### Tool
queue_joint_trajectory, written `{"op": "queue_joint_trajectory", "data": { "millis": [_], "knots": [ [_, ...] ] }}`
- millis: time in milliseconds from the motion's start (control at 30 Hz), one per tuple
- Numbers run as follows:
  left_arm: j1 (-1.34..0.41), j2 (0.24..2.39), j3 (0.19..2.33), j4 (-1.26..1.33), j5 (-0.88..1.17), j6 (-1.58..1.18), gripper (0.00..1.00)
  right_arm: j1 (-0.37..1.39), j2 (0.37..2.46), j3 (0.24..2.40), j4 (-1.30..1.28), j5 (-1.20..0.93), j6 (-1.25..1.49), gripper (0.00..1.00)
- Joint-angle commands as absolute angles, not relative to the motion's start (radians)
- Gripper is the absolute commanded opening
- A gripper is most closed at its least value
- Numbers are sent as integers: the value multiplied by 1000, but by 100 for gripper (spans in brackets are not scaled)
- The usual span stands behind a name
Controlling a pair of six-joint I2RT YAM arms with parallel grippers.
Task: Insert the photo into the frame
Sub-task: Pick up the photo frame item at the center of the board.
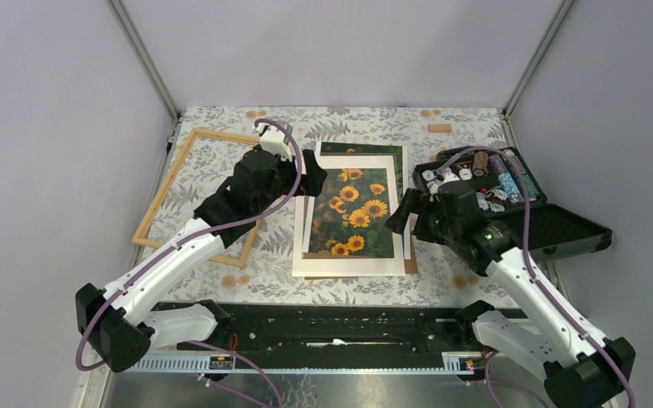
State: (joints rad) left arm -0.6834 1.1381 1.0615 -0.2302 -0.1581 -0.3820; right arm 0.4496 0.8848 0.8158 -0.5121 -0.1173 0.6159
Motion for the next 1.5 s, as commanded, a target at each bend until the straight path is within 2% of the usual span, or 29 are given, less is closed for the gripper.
{"op": "queue_joint_trajectory", "data": {
  "millis": [0, 200, 333, 533, 633, 733, 833, 967, 1200, 1467],
  "knots": [
    [-682, 1172, 1111, -223, -186, -438, 99, 497, 957, 810, -480, -63, 640, 100],
    [-683, 1258, 1165, -347, -136, -520, 99, 563, 1120, 814, -421, -29, 700, 100],
    [-659, 1244, 1069, -358, -70, -594, 99, 566, 1184, 815, -377, -36, 699, 100],
    [-477, 1244, 891, -344, 176, -674, 99, 559, 1193, 770, -271, 25, 748, 100],
    [-406, 1283, 830, -326, 254, -692, 99, 493, 1234, 741, -211, -61, 738, 97],
    [-400, 1308, 790, -284, 270, -710, 99, 428, 1325, 769, -207, -147, 691, 87],
    [-400, 1333, 760, -240, 272, -731, 99, 390, 1394, 818, -226, -148, 645, 85],
    [-401, 1387, 743, -209, 264, -739, 99, 382, 1464, 891, -293, -59, 580, 86],
    [-421, 1463, 732, -150, 274, -760, 99, 382, 1571, 953, -325, -35, 503, 94],
    [-445, 1512, 726, -118, 270, -782, 99, 382, 1597, 938, -295, -9, 521, 94]
  ]
}}
